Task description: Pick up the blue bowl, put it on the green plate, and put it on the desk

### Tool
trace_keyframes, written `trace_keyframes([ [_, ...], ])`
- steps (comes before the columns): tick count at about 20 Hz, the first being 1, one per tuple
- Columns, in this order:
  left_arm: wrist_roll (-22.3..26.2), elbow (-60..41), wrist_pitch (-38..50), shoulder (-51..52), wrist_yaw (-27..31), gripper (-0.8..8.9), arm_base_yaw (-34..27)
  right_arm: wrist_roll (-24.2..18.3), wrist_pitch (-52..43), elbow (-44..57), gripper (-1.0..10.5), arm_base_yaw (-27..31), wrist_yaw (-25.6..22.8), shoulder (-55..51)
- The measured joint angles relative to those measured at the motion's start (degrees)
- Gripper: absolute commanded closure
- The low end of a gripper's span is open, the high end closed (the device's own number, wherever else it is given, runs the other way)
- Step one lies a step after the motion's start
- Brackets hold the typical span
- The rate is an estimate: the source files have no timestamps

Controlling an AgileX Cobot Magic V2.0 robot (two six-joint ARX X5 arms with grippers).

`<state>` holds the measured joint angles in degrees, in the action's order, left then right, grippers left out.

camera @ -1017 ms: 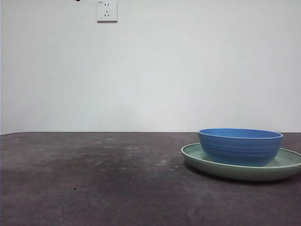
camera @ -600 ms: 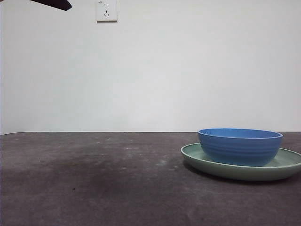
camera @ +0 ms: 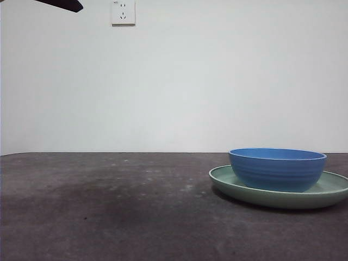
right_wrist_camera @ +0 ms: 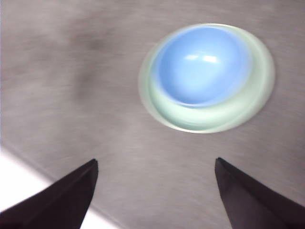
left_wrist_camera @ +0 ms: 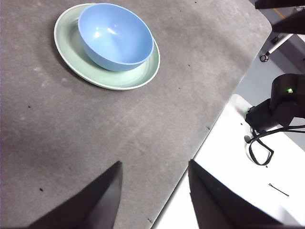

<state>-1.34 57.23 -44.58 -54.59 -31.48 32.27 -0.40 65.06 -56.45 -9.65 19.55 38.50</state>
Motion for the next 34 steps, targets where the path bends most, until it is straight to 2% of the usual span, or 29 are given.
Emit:
trace_keyframes([
  [4, 0.0, 0.0, 0.0, 0.0, 0.0, 5.91, 0.0, 3.72, -1.25, 0.02, 5.5, 0.15, -12.0, 0.61],
  [8, 0.24, 0.0, 0.0, 0.0, 0.0, 5.91, 0.0, 5.22, -4.9, 0.0, 5.5, 1.66, -13.62, 3.37],
  [12, 0.42, 0.0, -0.02, 0.0, 0.0, 5.91, 0.0, 5.35, -8.09, 0.0, 5.5, 4.46, -11.91, 9.57],
  [17, 0.85, 0.0, -0.15, 0.0, 0.0, 5.91, 0.0, 4.55, -15.98, 0.0, 5.8, 12.13, -1.27, 23.63],
  [21, 0.98, 0.0, -0.15, 0.0, 0.0, 5.91, 0.0, 3.28, -19.65, 0.0, 5.8, 14.58, -0.09, 33.03],
  [24, 1.09, 0.0, -0.15, 0.0, 0.0, 5.91, 0.0, 2.75, -22.88, 0.0, 6.2, 14.45, 0.24, 38.8],
  [32, 1.49, 0.0, -0.15, 0.0, 0.0, 5.91, 0.0, 2.29, -29.68, 0.0, 6.4, 13.33, 2.12, 52.26],
  [34, 1.49, 0.0, -0.15, 0.0, 0.0, 5.91, 0.0, 2.29, -31.85, 0.0, 7.1, 12.55, 2.8, 54.14],
])
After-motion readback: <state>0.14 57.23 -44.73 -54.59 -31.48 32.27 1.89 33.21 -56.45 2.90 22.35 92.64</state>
